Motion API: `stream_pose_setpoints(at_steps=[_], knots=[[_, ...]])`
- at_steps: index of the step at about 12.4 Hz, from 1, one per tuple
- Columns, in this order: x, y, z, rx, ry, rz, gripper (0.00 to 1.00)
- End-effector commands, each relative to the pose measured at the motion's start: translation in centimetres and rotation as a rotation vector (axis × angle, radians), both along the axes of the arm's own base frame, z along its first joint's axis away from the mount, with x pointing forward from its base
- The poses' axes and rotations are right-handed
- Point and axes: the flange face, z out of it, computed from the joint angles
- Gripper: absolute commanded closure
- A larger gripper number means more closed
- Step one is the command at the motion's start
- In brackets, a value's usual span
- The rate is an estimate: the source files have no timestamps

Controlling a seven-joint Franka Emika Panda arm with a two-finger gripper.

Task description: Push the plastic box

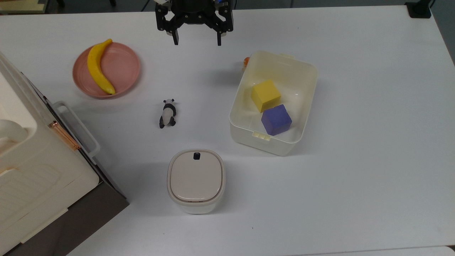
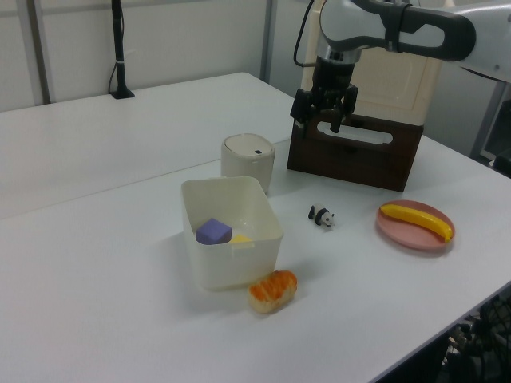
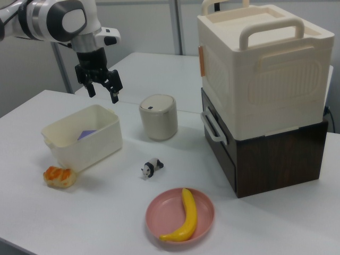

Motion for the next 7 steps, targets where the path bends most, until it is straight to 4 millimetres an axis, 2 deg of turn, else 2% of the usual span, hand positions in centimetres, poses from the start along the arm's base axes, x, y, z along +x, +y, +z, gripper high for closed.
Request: stream_pose_setpoints(at_steps=[1,7], knots=[[-0.88,0.04,0.12,-0.018,0.026,-0.014,0.00],[-1.46,0.89,-0.01,-0.022,0.064,-0.002,0.00]])
